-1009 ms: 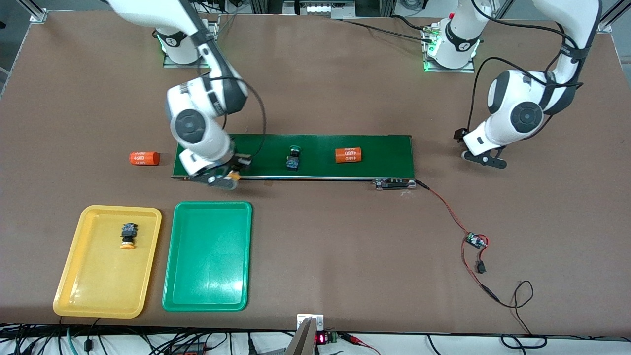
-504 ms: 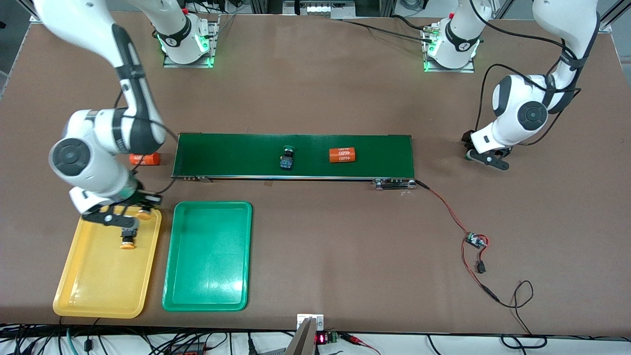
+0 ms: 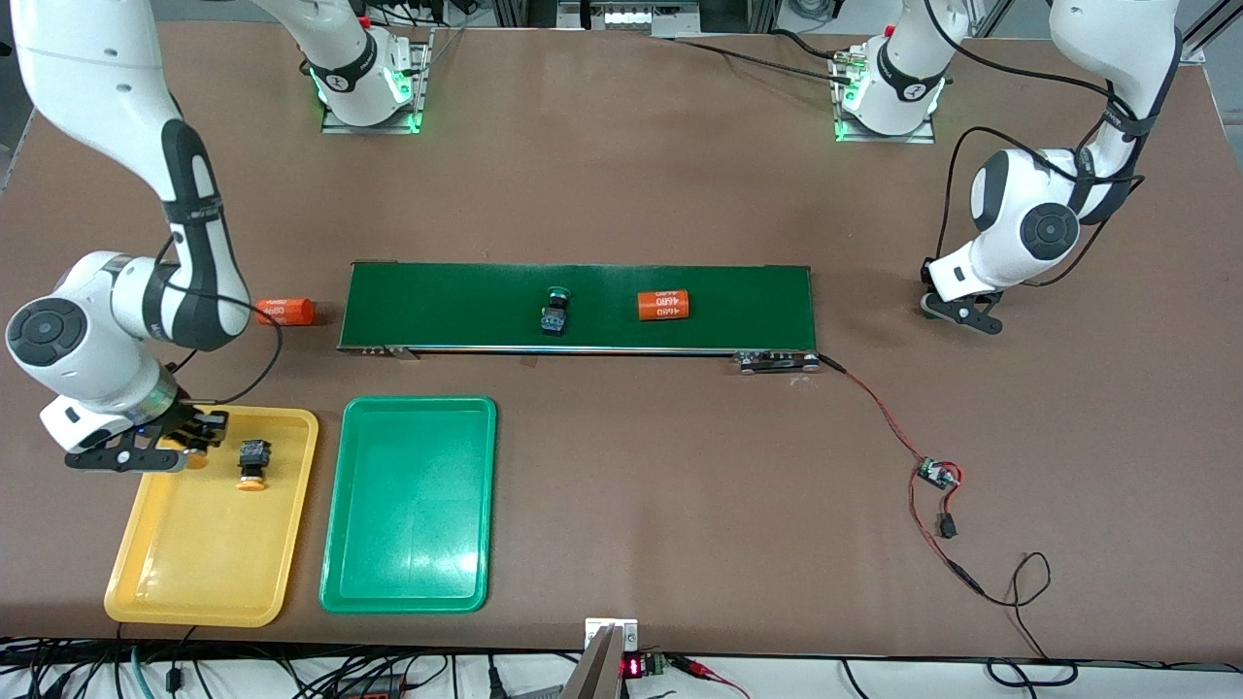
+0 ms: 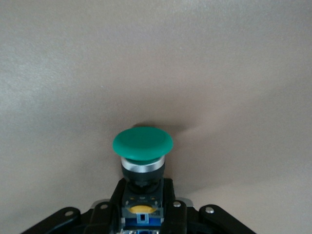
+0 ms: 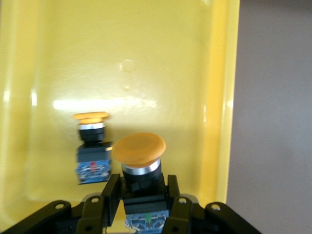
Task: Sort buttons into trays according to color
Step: 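Carry the yellow button to the yellow tray while the left gripper grasps a green button, then release the button in the yellow tray while the left gripper carries the green button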
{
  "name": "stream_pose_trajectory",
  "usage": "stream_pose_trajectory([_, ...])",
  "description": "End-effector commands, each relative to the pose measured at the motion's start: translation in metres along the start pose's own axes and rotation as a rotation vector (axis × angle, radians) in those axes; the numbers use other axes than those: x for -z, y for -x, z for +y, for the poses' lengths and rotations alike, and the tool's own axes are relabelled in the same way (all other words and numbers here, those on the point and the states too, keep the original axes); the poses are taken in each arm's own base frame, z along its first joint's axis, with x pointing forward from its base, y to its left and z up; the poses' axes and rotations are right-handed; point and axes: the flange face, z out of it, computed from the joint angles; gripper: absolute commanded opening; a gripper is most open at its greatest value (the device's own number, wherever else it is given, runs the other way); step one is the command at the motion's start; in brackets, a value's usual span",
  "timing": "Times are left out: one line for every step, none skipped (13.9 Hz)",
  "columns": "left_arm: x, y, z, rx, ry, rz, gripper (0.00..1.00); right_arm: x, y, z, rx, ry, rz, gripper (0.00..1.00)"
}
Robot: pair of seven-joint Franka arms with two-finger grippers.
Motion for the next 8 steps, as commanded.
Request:
stream_pose_trajectory([0.02,0.0,-0.001,-0.019,-0.002,-0.019,0.07,-0.014,-0.009,-0.004,0.032,0.001,0.011,0.01])
stream_pose_trajectory([0.036,-0.006,-0.002,-0.021,-0.005,-0.016,0.07,-0.019,-0.008,-0.003,0.038,0.003,0.009,0.02])
stream_pose_trajectory([0.054,-0.015,0.001,-0.033,-0.003,-0.032,0.07,-0.028,-0.006,0.006,0.034,0.008,0.013,0.02])
stream_pose_trajectory([0.071,-0.026,0.009,-0.054,0.001,-0.054,0.07,-0.036,-0.007,0.011,0.037,0.013,0.033,0.04])
stream_pose_trajectory([0.086,-0.037,0.015,-0.079,0.0,-0.069,0.11,-0.044,-0.007,0.01,0.048,0.019,0.041,0.07])
stream_pose_trajectory([0.106,-0.056,0.032,-0.125,-0.015,-0.054,0.14,-0.049,-0.006,0.014,0.045,0.024,0.056,0.07])
stream_pose_trajectory([0.119,-0.066,0.046,-0.14,-0.013,-0.053,0.13,-0.056,-0.004,0.016,0.059,0.03,0.063,0.08])
stream_pose_trajectory([0.133,-0.078,0.063,-0.147,0.014,-0.052,0.11,-0.058,-0.004,0.02,0.065,0.031,0.077,0.15])
